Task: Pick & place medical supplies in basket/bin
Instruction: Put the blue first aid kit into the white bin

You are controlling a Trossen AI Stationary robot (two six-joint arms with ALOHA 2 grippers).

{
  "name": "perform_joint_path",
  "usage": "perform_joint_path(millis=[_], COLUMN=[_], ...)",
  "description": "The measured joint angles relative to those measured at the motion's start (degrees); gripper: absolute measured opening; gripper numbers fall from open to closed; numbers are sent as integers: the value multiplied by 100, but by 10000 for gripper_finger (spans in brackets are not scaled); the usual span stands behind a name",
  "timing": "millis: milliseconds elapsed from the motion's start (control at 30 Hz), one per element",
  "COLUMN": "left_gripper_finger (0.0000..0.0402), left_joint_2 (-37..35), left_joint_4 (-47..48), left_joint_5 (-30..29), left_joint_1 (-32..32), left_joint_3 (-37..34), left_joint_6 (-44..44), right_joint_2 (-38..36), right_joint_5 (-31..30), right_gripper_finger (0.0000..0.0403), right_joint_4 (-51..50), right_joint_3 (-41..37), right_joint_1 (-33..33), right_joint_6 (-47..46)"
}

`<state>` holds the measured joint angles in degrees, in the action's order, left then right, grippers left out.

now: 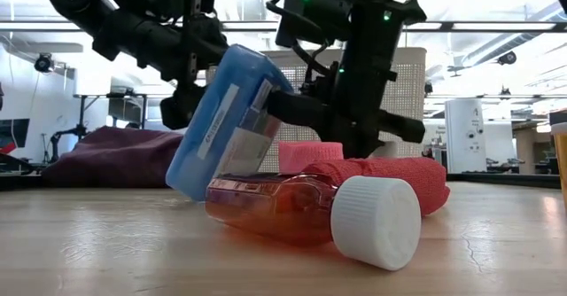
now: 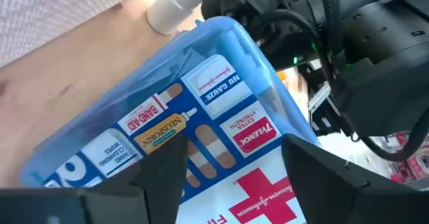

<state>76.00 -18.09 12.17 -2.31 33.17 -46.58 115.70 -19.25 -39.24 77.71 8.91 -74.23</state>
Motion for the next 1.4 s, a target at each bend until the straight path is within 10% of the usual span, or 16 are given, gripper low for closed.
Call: perform_joint_path(millis=[700,1400], left_gripper_finger=[231,232], left_joint_2=[-1350,-1991], left_joint_4=[2057,2203], left_joint_5=[-304,-488], left_joint_1=[0,0], left_joint_3=[-22,-229], left_joint_6=[198,13], right_joint_2=[-60,-60], right_joint_5=[-390,-452], right_gripper_finger=[13,13], right_joint_4=[160,87], right_joint_3=[441,468], right_joint_1=[-17,-16], right_joint_6=[204,272])
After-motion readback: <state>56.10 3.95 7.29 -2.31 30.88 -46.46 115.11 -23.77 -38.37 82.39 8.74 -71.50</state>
